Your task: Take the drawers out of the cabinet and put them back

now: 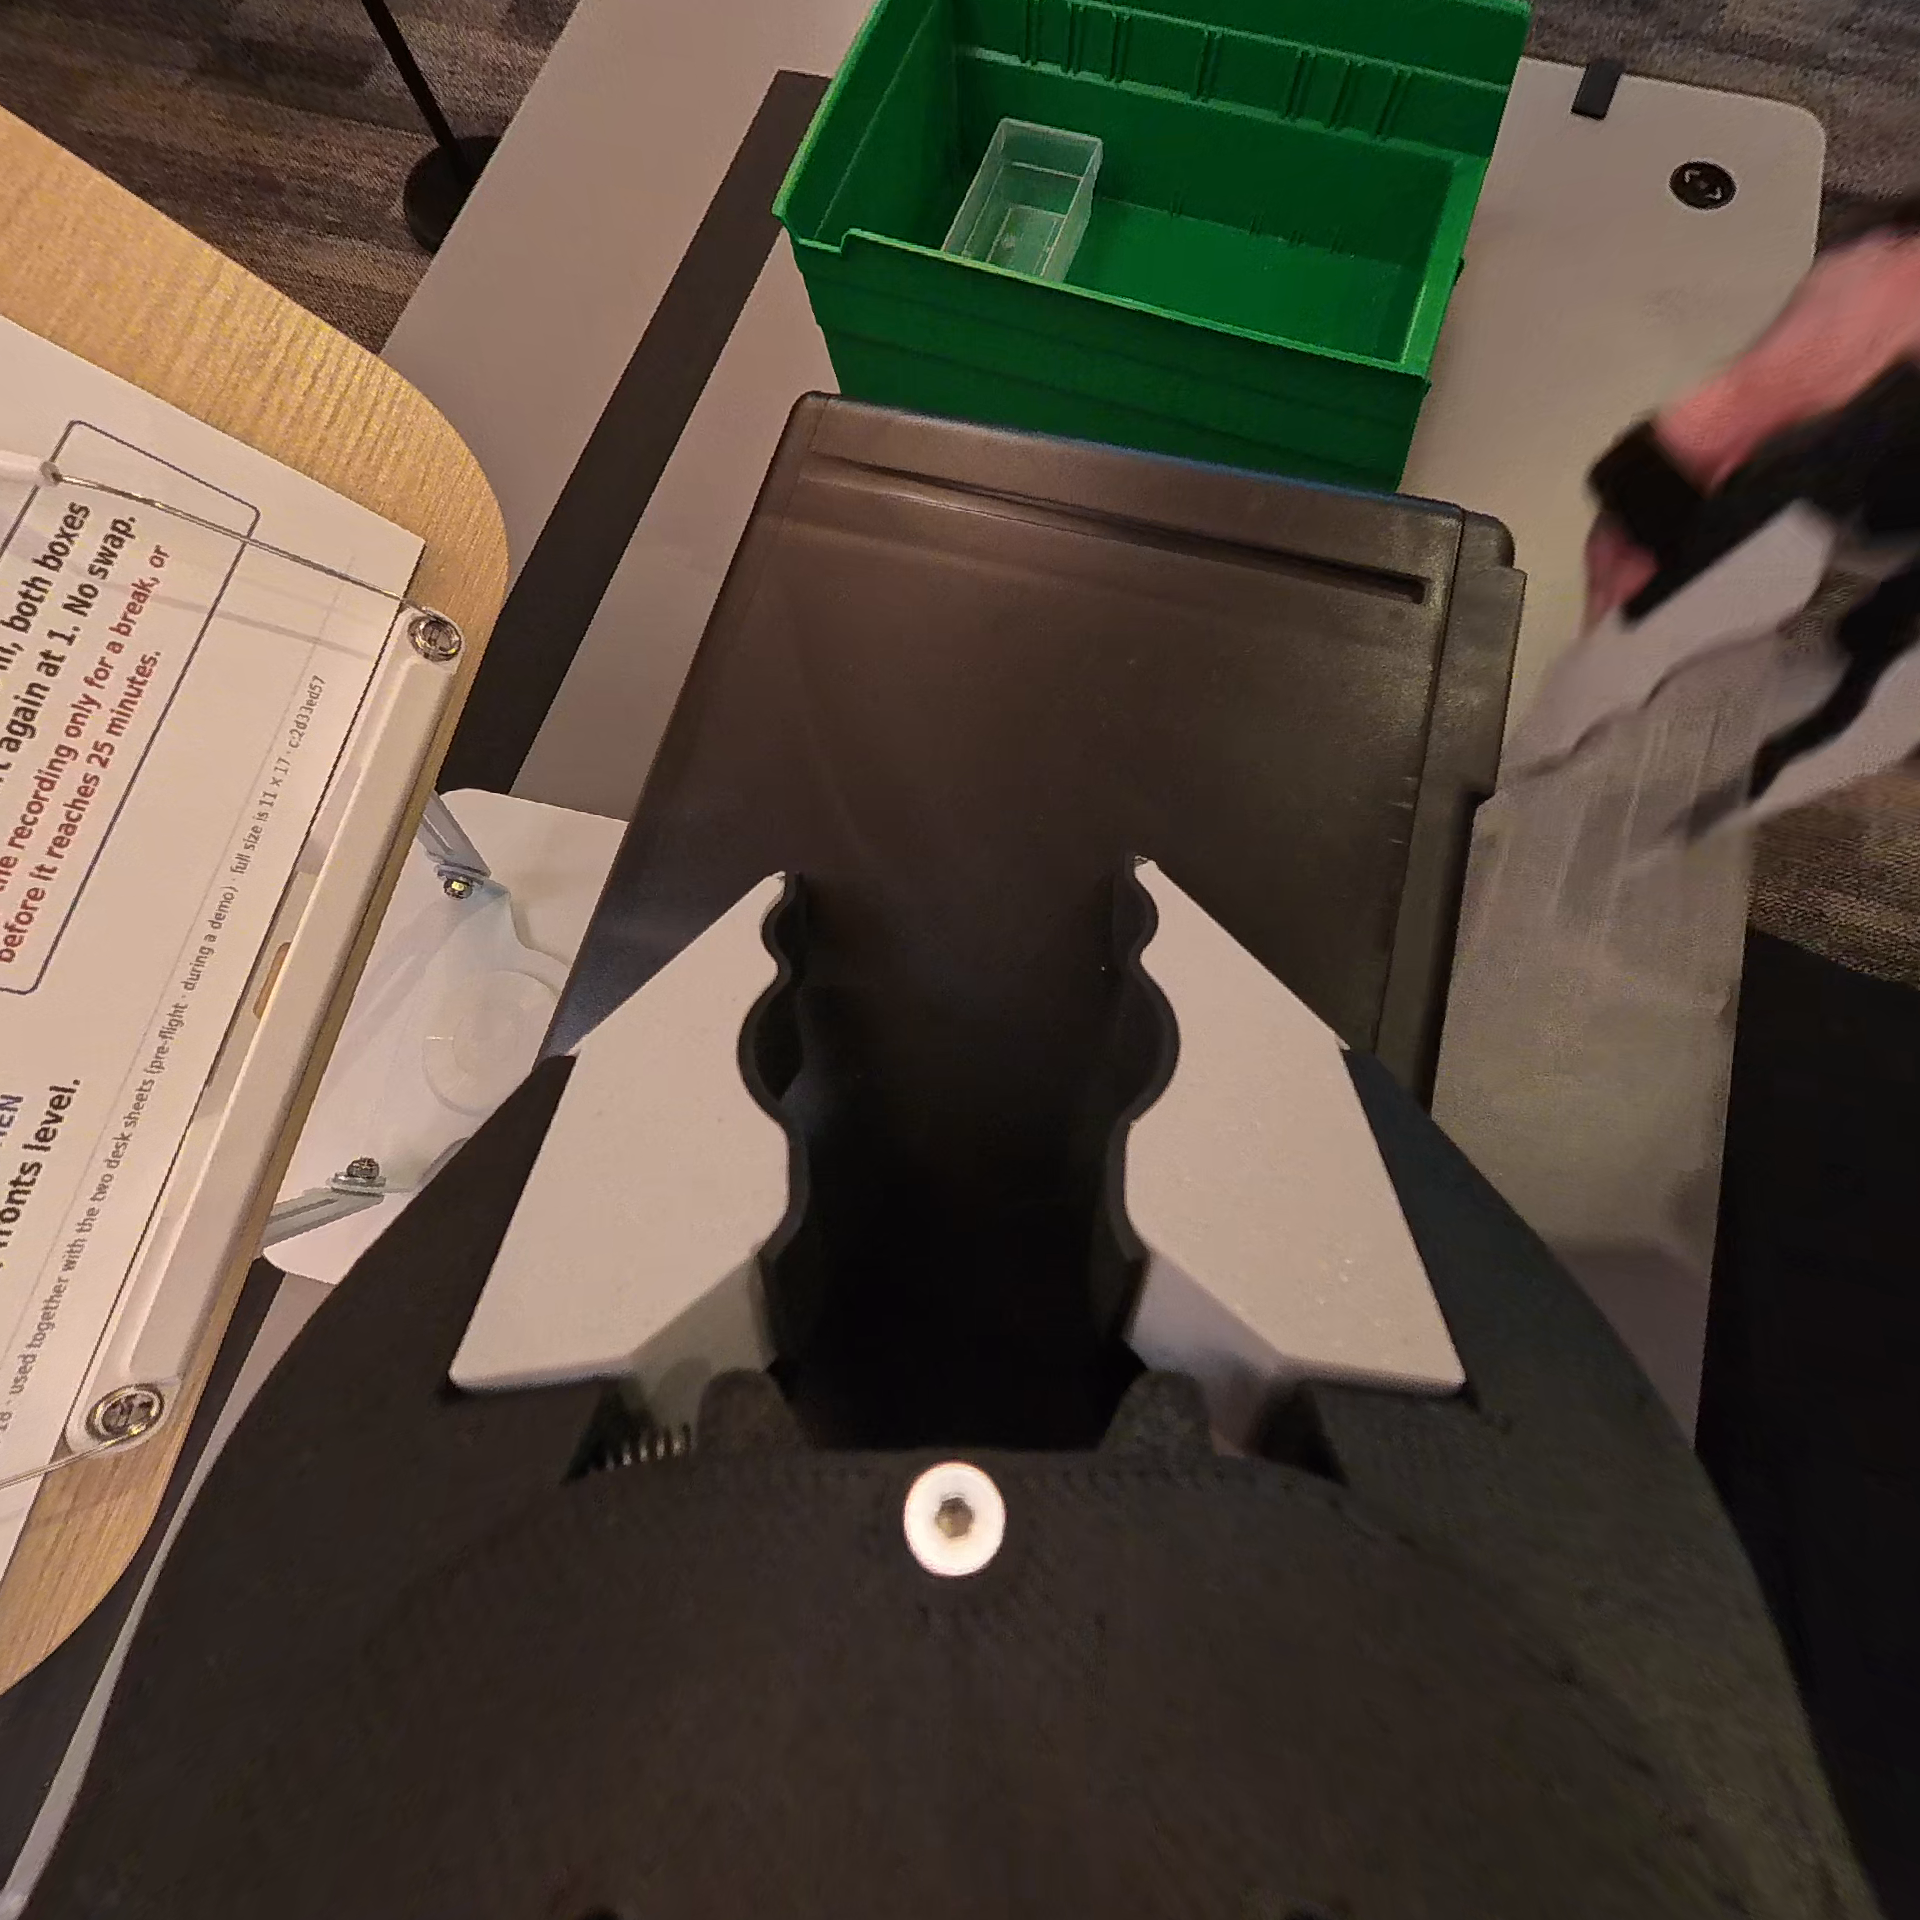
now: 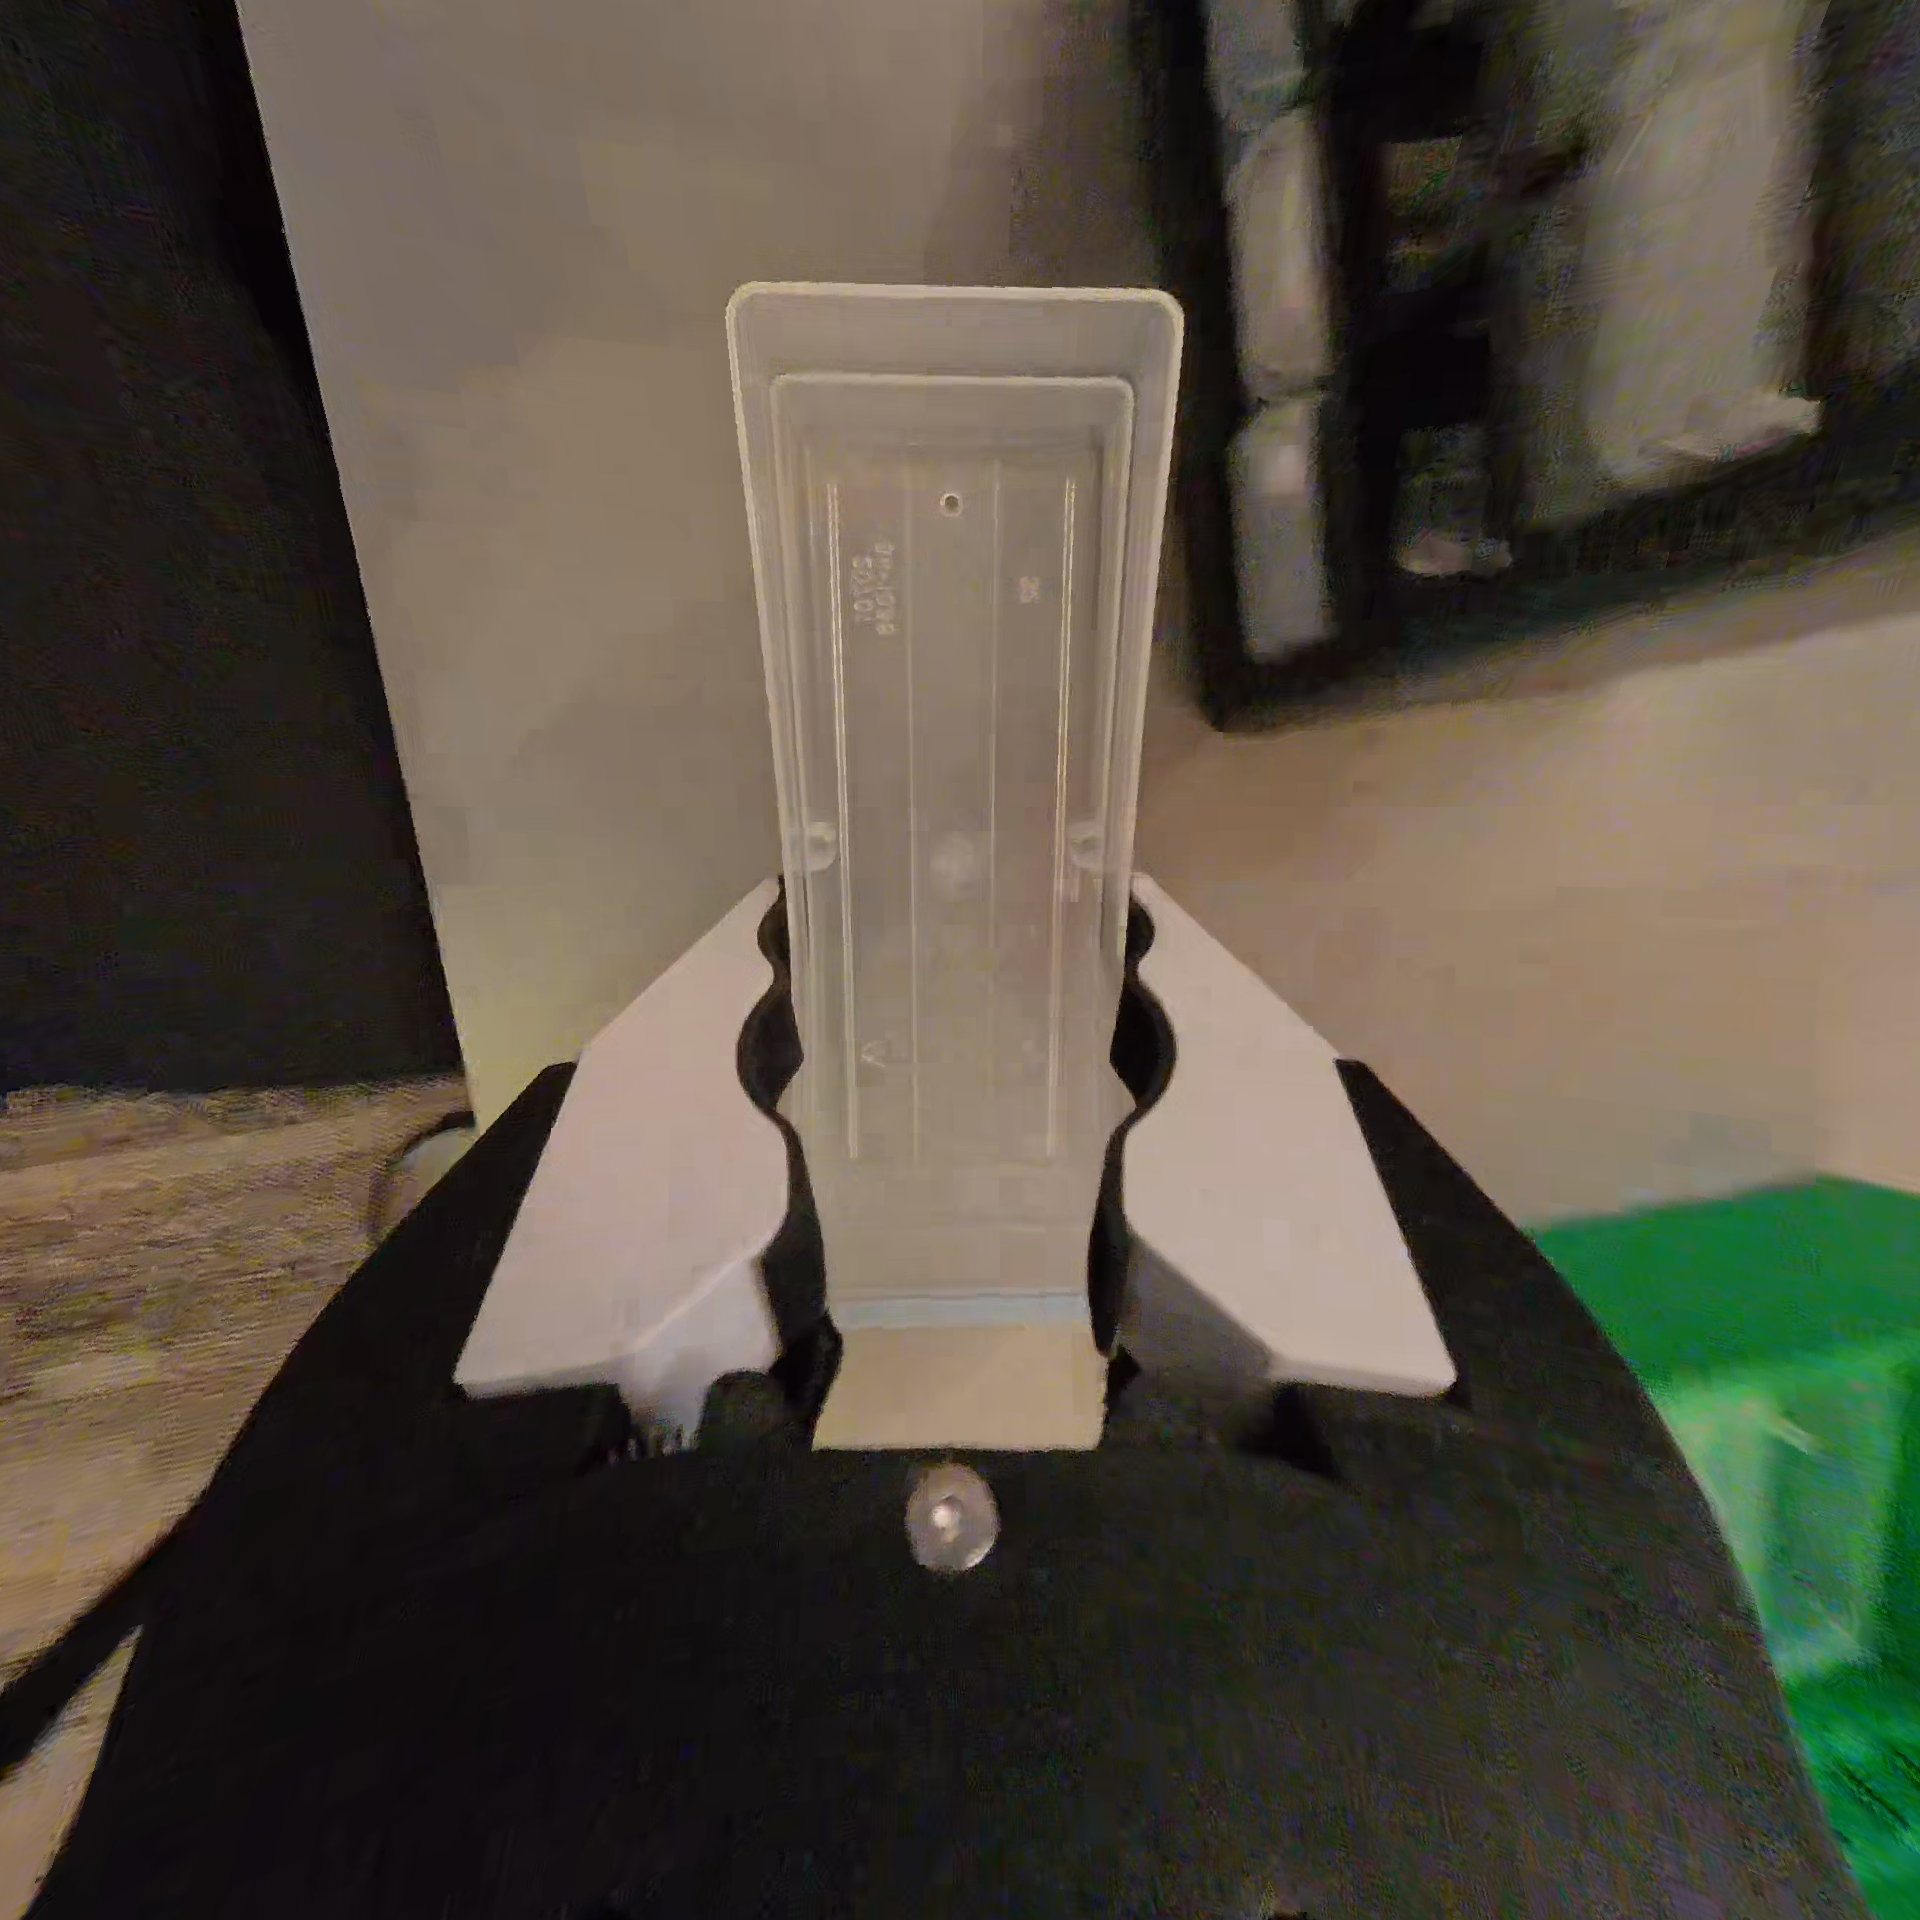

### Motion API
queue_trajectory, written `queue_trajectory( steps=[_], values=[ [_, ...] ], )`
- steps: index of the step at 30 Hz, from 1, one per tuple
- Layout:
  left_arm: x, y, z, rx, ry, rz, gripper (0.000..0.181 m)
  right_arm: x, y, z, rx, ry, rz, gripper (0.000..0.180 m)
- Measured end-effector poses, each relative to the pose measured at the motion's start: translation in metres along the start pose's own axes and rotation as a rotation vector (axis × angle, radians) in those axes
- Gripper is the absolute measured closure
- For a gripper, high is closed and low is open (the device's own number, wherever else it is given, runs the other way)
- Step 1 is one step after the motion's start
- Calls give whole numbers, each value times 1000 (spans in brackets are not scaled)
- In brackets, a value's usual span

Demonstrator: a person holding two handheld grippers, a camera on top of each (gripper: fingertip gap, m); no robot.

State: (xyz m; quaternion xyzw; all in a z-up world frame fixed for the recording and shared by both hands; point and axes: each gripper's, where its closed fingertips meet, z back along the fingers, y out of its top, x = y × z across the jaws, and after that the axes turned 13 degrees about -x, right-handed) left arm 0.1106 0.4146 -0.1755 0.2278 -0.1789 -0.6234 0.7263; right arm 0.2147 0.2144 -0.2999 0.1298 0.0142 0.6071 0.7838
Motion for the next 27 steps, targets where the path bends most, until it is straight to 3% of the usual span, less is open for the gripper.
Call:
queue_trajectory(
  steps=[2,6,9,12,20,24,27],
  values=[
    [0,0,0,0,-1,0,122,34,-35,39,-23,-99,-20,120],
    [0,0,0,0,-2,0,122,119,-124,89,-256,-306,-87,121],
    [0,0,0,0,-2,1,122,169,-185,79,-437,-320,-133,121],
    [0,0,0,0,-1,1,122,199,-224,44,-541,-257,-136,121],
    [0,0,0,0,-6,6,122,224,-258,-42,-619,-123,-50,119],
    [0,0,0,0,-6,6,122,242,-265,-46,-668,-228,-4,110],
    [0,0,0,0,-6,6,122,246,-258,-37,-637,-251,-40,91]
  ],
)
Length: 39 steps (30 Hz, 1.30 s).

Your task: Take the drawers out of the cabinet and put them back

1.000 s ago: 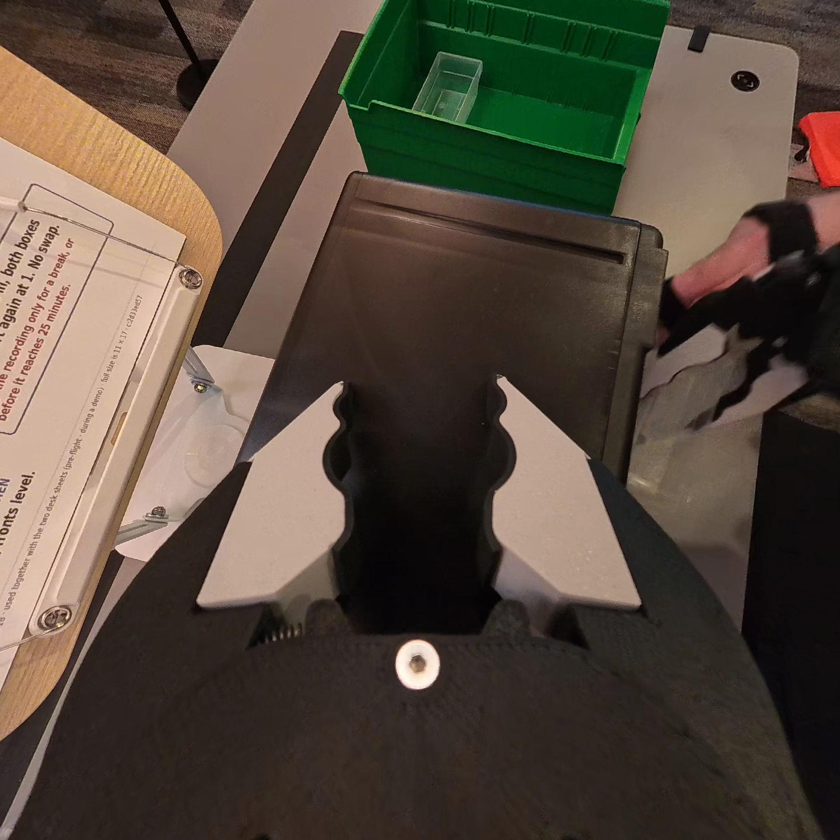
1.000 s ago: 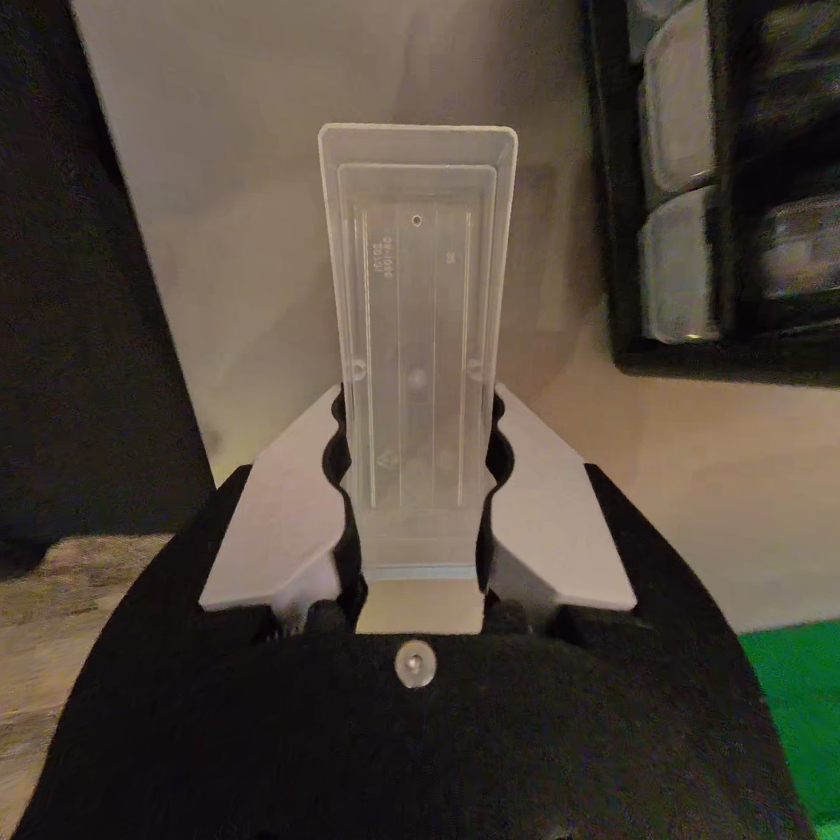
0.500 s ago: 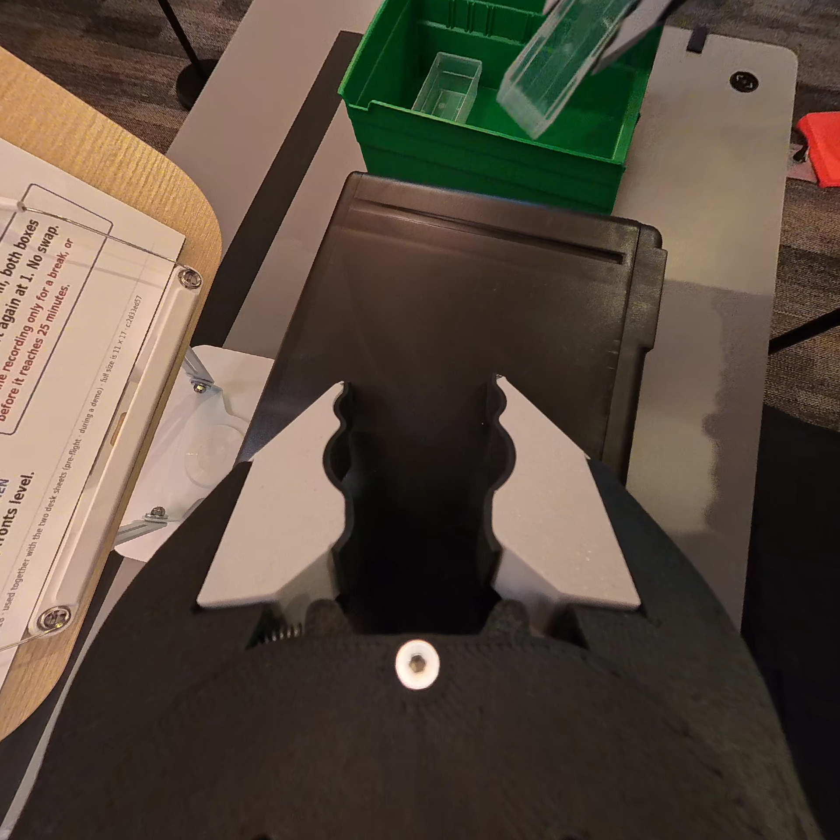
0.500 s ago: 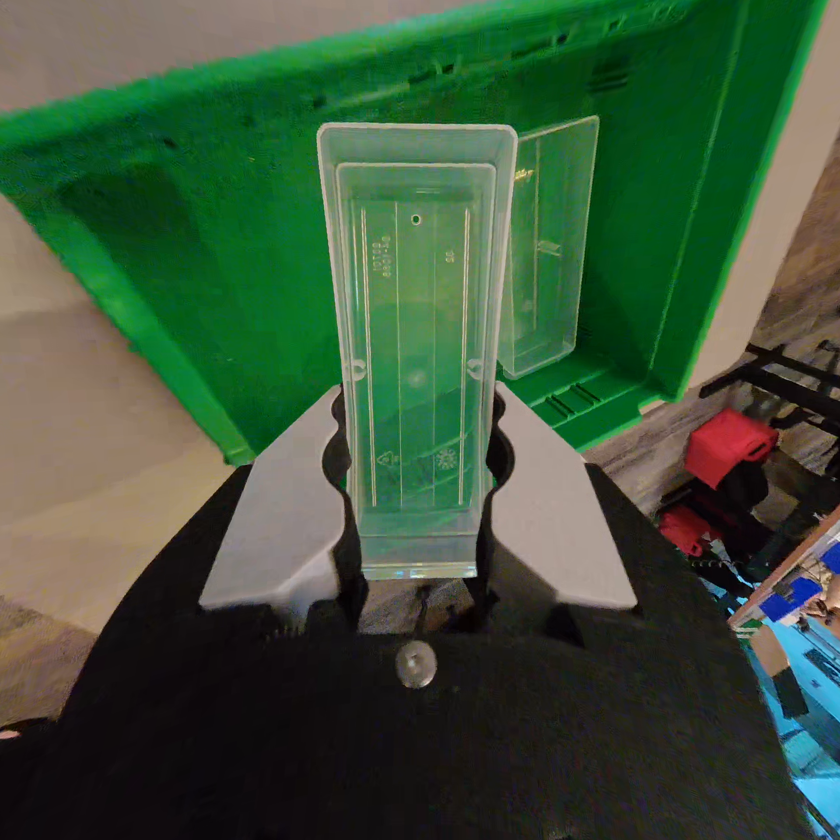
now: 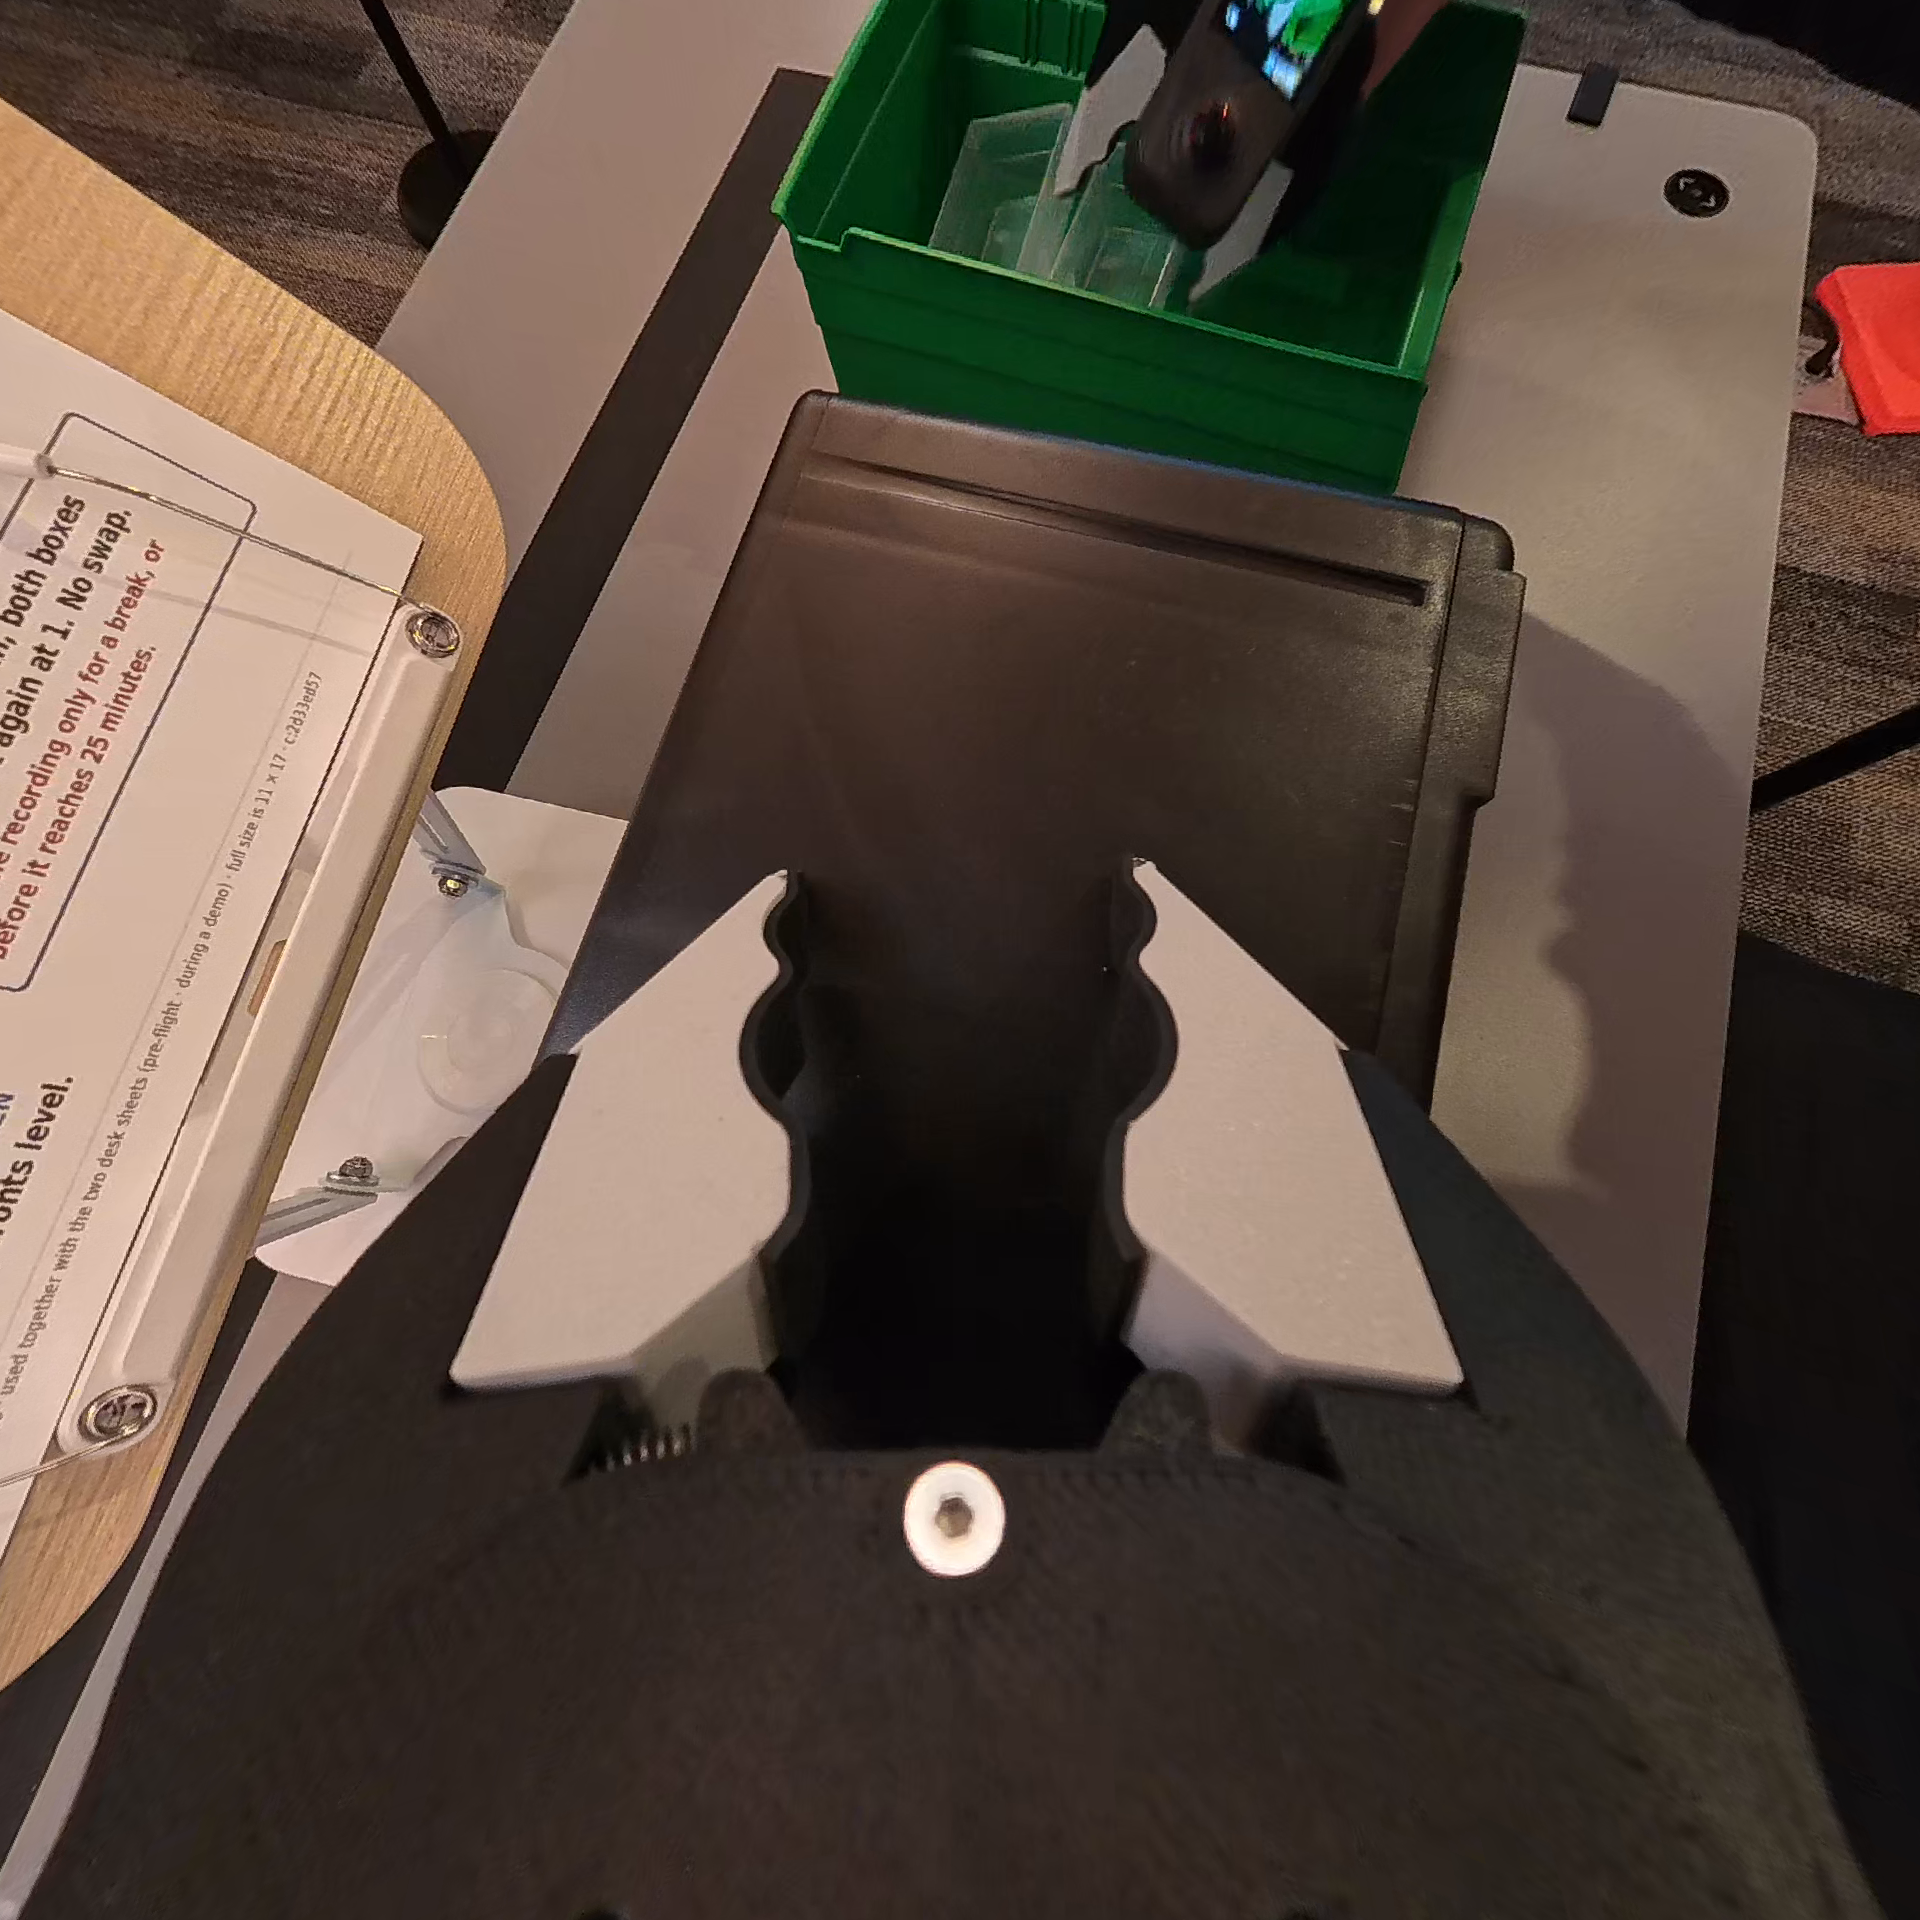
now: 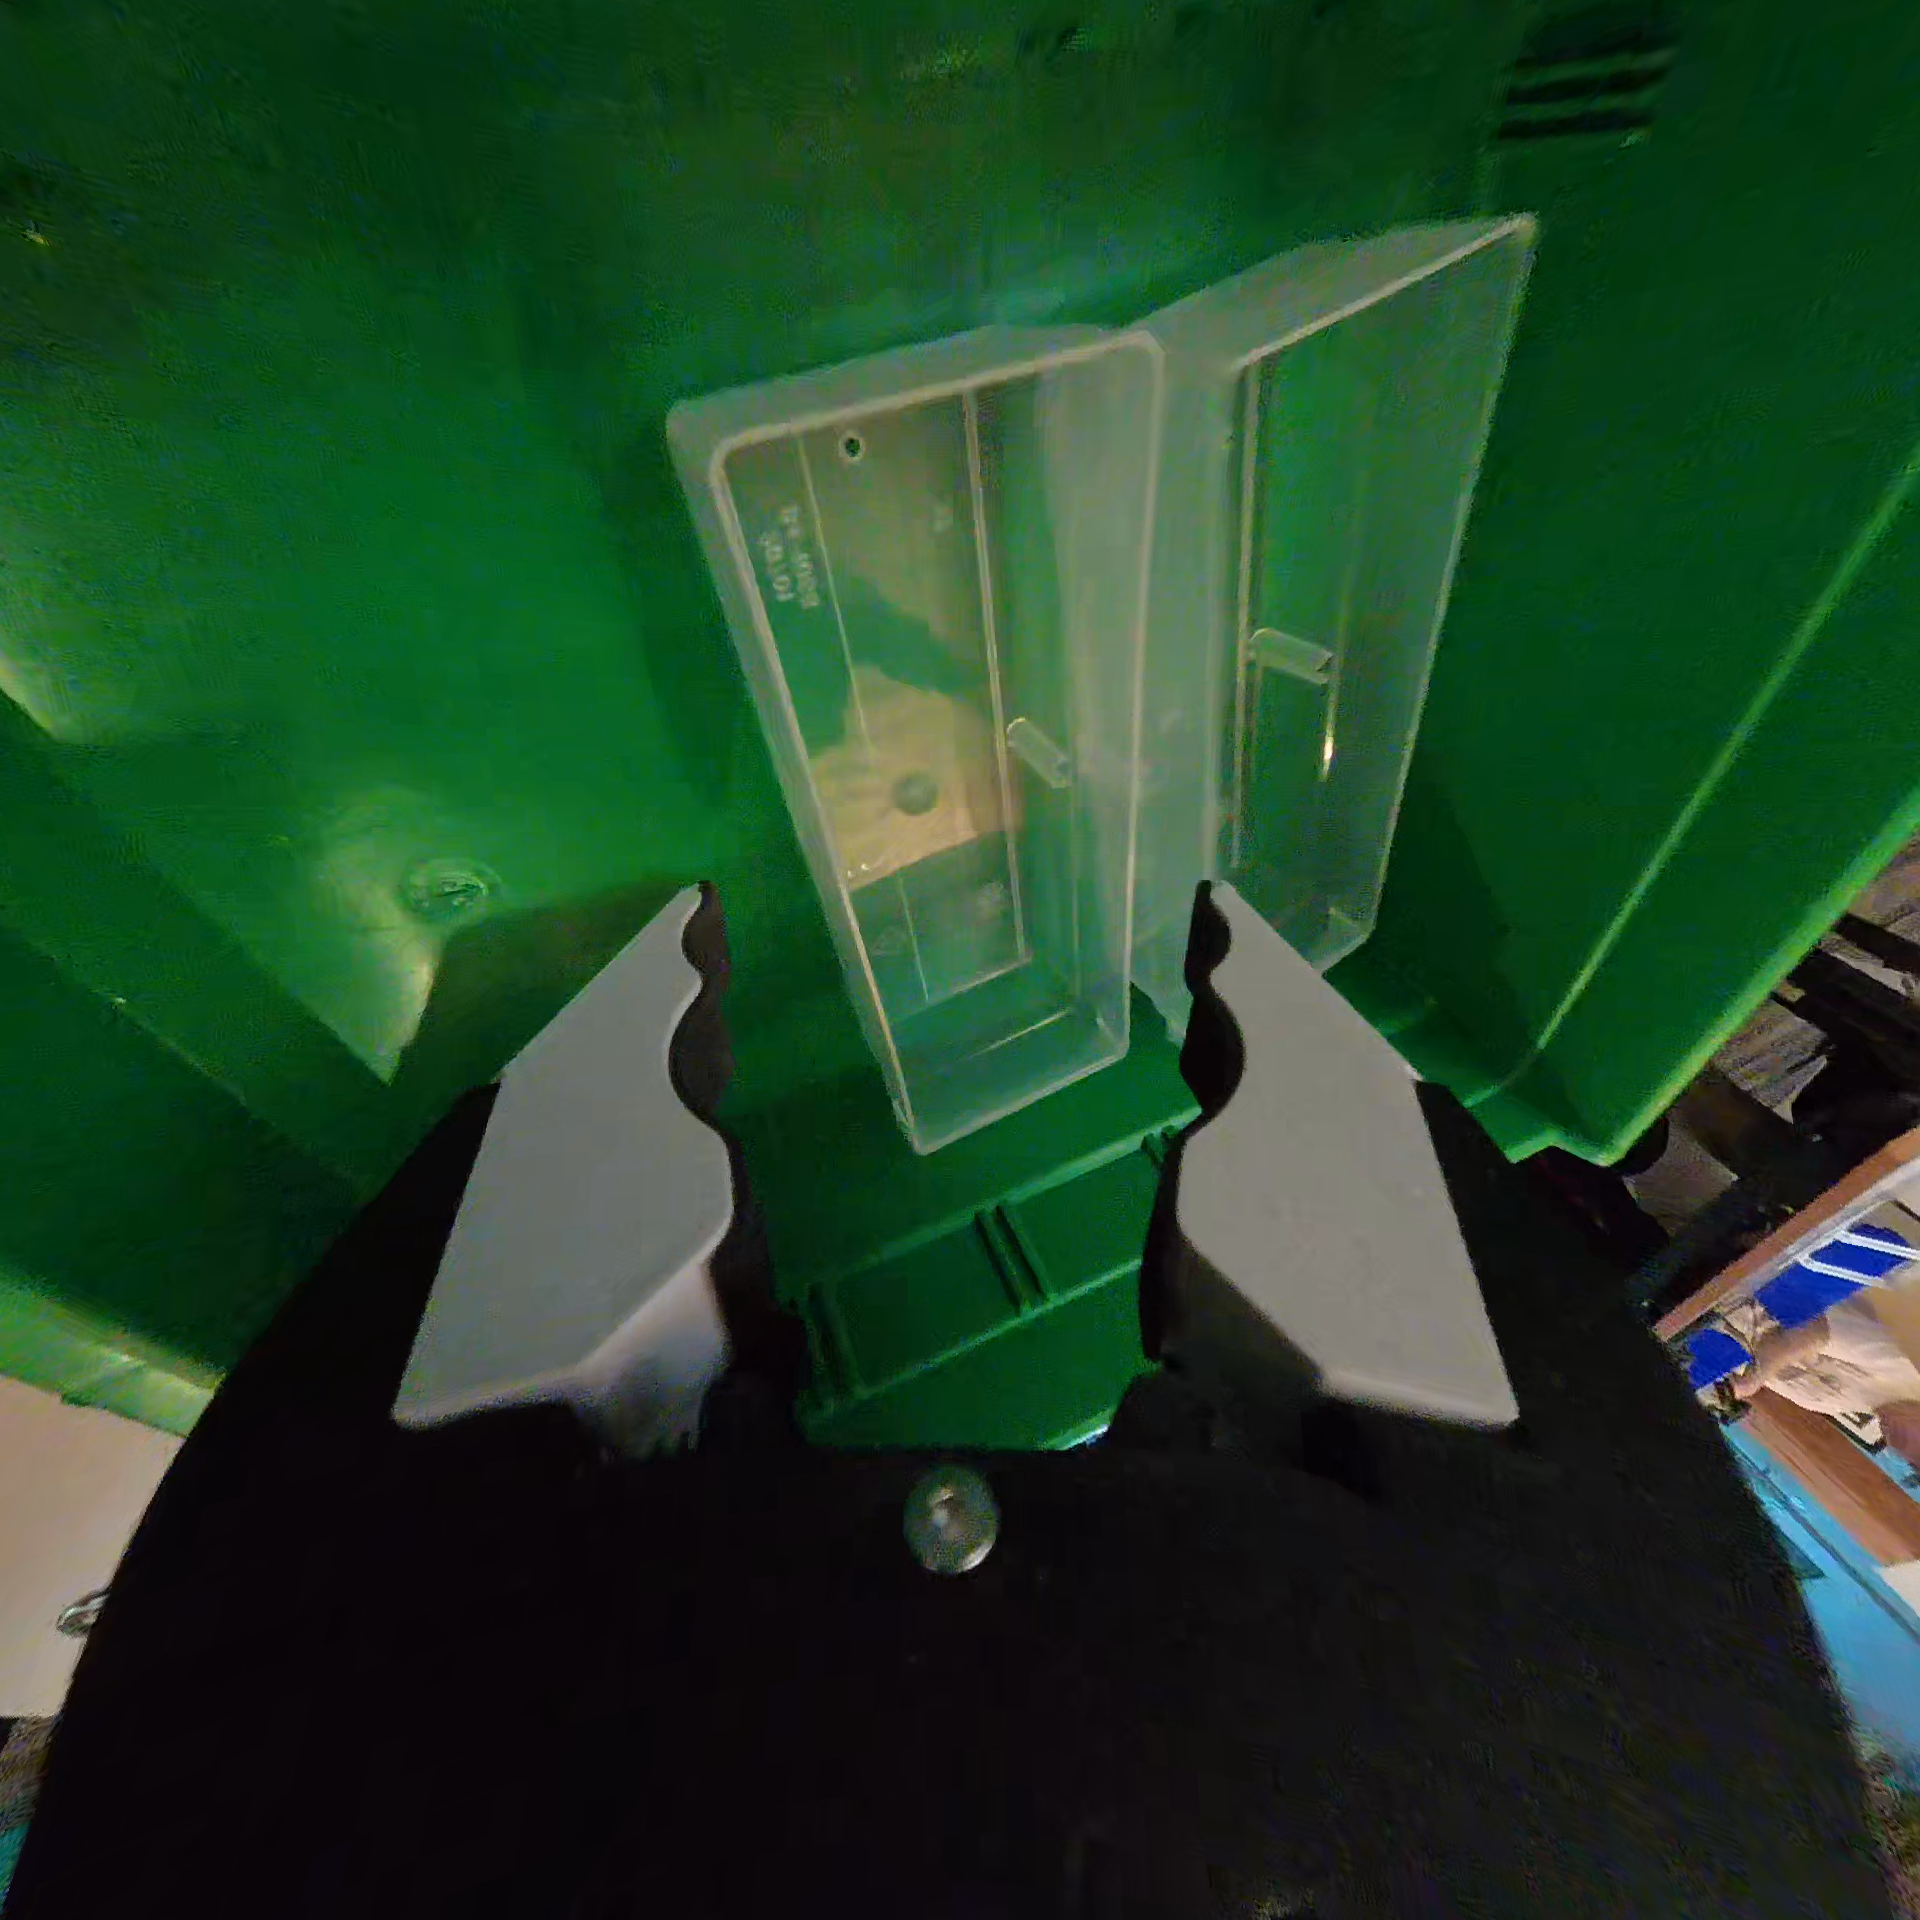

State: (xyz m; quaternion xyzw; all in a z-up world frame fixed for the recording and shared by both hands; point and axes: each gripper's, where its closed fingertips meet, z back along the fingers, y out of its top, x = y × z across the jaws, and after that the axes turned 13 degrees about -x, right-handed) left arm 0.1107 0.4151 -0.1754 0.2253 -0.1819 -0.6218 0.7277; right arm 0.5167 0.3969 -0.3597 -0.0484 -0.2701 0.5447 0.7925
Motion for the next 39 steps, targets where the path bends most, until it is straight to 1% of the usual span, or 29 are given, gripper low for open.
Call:
queue_trajectory(
  steps=[1,3,4,6,7,9,11,13,15,17,18,19,20,21,23,24,26,28,31,34,36,39],
  values=[
    [0,0,0,0,0,0,122,1,0,4,10,-5,-10,89],
    [0,0,0,0,0,0,122,9,-13,13,-36,-56,-36,88],
    [0,0,0,0,1,-1,122,14,-15,25,-16,-83,-80,93],
    [0,0,0,0,1,-1,122,20,-15,65,54,-147,-167,102],
    [0,0,0,0,1,-1,122,21,-12,92,110,-198,-197,105],
    [0,0,0,0,1,0,122,14,4,157,267,-311,-228,118],
    [0,0,0,0,1,-1,122,-12,29,224,416,-421,-180,131],
    [0,0,0,0,1,-1,122,-53,70,284,592,-489,-102,144],
    [0,0,0,0,1,-1,122,-94,115,319,683,-565,-13,143],
    [0,0,0,0,2,-2,122,-129,164,339,763,-654,57,139],
    [0,0,0,0,3,-2,122,-148,190,342,809,-656,88,132],
    [0,0,0,0,4,-3,124,-163,215,341,835,-654,105,130],
    [0,0,0,0,4,-4,124,-171,237,337,848,-678,107,127],
    [0,0,0,0,4,-4,124,-177,258,334,858,-720,111,127],
    [1,0,0,1,5,-6,125,-181,292,326,878,-850,118,138],
    [1,0,0,2,5,-12,125,-180,305,321,892,-897,111,141],
    [2,0,0,2,6,-17,126,-178,328,312,916,-914,100,142],
    [2,0,0,2,5,-16,126,-170,342,309,917,-975,92,142],
    [2,0,0,2,1,-12,127,-155,352,304,892,-1029,68,148],
    [2,0,0,2,2,-15,127,-151,357,301,907,-1028,68,150],
    [2,0,0,2,1,-15,127,-147,355,305,909,-1051,73,162],
    [2,0,0,2,1,-14,127,-147,353,305,910,-1032,90,163]
  ],
)
